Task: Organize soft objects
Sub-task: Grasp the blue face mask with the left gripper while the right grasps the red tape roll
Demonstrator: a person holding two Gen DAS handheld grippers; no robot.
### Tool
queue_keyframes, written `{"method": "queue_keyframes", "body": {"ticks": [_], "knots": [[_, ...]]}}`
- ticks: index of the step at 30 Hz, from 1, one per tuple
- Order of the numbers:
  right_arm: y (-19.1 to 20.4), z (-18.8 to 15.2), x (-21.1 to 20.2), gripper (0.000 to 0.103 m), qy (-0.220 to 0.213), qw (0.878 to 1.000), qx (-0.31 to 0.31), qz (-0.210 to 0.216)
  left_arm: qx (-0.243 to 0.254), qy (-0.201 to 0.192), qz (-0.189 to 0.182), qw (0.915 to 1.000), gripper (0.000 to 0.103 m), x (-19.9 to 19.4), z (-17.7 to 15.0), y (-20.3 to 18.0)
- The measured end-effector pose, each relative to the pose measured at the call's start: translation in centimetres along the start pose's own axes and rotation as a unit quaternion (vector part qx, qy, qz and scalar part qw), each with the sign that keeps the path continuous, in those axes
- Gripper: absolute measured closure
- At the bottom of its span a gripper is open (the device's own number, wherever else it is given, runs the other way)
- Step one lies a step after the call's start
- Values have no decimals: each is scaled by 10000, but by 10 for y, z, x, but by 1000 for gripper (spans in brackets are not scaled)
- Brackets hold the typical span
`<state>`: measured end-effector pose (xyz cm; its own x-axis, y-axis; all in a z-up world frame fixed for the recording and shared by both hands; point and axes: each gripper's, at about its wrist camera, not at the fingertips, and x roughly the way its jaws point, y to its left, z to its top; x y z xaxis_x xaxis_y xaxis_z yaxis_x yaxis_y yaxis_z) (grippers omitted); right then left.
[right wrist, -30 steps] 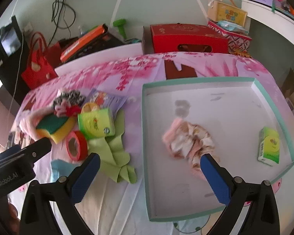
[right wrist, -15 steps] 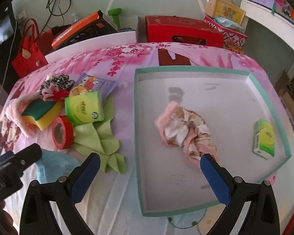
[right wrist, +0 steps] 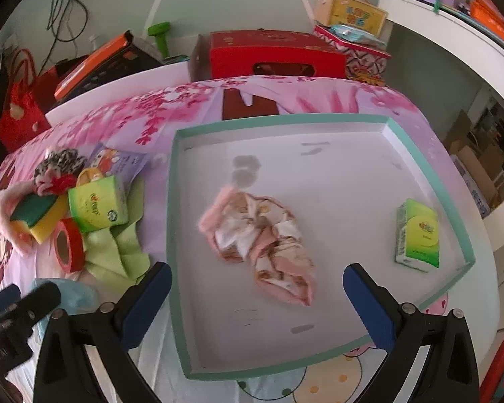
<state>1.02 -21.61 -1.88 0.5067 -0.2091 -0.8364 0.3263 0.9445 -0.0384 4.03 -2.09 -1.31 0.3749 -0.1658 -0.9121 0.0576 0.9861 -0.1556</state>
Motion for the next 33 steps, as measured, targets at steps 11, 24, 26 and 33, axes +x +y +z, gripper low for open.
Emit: {"method": "queue_keyframes", "body": {"ticks": [11,24,26,33], "knots": [[-3,1,1,0,-4,10000,46,4,645,521,104,9965,26,27,-14,-25],[4,0,0,0,-10,10000,-56,27,712,668,91,9952,83,35,-21,-30],[7,1,0,0,-40,9999,-112,66,613,630,3,9961,90,30,-19,-21],[33,2,-5,0,-253,9975,-563,352,246,279,-153,9992,92,8,-8,0]]}}
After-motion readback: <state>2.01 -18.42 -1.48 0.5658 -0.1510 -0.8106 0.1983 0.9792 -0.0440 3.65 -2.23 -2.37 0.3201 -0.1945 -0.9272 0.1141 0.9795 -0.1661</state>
